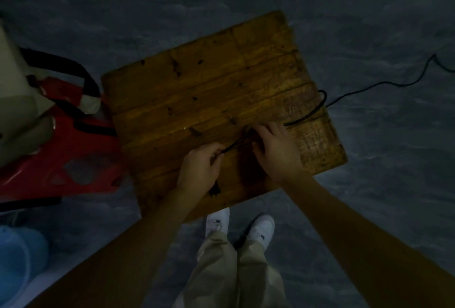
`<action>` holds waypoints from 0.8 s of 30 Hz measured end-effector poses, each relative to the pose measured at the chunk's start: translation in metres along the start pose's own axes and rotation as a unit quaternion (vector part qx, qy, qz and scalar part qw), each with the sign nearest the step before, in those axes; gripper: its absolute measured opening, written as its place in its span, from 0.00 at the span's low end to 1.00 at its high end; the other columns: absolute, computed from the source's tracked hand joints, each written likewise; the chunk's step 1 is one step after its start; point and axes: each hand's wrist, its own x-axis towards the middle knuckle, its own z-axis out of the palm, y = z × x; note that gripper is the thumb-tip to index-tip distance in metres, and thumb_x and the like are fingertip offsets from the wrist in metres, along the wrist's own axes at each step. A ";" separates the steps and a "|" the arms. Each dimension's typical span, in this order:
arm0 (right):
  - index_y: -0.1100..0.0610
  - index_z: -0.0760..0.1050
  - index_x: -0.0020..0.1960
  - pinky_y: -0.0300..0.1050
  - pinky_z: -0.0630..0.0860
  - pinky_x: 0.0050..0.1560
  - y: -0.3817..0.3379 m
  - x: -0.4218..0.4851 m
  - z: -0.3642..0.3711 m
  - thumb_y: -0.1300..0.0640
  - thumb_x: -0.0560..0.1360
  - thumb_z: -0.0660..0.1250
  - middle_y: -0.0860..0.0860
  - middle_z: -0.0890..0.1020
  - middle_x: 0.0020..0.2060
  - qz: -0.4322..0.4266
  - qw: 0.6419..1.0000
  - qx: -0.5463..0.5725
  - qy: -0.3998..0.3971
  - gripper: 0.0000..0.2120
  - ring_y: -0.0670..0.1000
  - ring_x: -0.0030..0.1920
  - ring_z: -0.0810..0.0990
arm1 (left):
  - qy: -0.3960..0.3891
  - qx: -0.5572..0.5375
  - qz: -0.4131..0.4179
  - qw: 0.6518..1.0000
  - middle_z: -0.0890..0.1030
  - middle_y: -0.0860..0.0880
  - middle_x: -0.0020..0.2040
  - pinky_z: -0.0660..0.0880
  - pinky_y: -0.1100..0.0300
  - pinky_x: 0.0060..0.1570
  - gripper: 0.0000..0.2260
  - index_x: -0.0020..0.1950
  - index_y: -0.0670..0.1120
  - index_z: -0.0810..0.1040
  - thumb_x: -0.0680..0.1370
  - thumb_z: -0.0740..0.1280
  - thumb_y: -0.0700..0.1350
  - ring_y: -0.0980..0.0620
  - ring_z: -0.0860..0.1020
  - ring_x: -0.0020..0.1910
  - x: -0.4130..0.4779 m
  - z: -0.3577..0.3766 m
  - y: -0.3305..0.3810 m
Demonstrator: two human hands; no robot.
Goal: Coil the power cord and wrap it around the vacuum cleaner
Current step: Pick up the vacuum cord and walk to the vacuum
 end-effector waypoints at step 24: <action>0.48 0.80 0.45 0.39 0.78 0.44 -0.064 -0.213 -0.341 0.55 0.75 0.71 0.42 0.81 0.41 0.259 0.878 0.275 0.295 0.02 0.41 0.43 0.79 | -0.089 -0.147 0.169 0.970 0.81 0.62 0.45 0.70 0.79 0.41 0.07 0.49 0.54 0.81 0.77 0.71 0.41 0.67 0.78 0.45 -0.096 -0.171 0.337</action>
